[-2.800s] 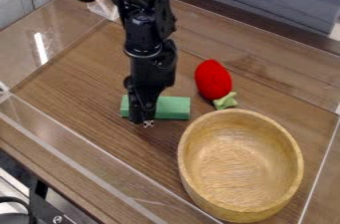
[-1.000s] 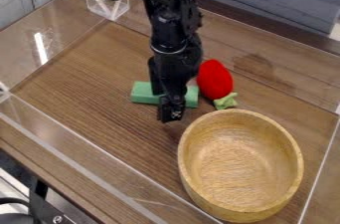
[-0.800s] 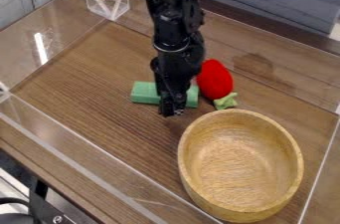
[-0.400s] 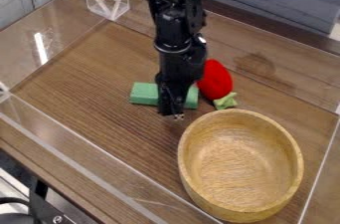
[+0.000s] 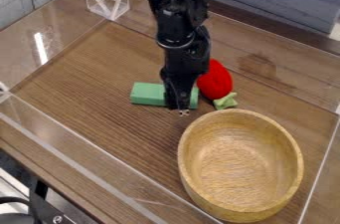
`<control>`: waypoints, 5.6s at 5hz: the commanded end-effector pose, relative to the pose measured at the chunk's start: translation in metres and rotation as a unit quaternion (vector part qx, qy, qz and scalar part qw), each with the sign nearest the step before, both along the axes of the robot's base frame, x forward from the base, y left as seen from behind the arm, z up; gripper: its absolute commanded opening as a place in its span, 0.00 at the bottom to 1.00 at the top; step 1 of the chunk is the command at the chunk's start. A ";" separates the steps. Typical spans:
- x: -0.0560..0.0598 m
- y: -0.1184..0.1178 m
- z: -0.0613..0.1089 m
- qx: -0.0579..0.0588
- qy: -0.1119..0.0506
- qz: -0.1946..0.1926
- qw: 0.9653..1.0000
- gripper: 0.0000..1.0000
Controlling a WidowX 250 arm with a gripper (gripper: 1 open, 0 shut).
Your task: Put the green block in the brown bowl
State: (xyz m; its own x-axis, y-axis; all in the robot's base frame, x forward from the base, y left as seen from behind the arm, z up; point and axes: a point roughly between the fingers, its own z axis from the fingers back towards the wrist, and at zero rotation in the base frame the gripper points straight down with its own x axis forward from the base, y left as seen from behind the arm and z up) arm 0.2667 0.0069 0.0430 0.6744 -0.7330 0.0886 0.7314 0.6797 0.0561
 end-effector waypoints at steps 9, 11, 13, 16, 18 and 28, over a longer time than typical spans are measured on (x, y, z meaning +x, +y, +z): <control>0.010 0.019 0.022 -0.064 -0.052 0.057 0.995 0.00; 0.011 0.031 0.027 -0.073 -0.052 0.091 0.992 0.00; 0.009 0.033 0.040 -0.076 -0.042 0.096 0.992 0.00; 0.001 0.023 0.033 -0.084 -0.023 0.083 0.993 1.00; -0.006 0.037 0.003 -0.084 -0.006 0.087 0.993 1.00; -0.012 0.033 -0.026 -0.065 0.033 0.051 0.996 1.00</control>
State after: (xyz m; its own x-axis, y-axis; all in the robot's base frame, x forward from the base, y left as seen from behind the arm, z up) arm 0.2603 0.0401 0.0261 0.7487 -0.6455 0.1506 0.6584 0.7505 -0.0566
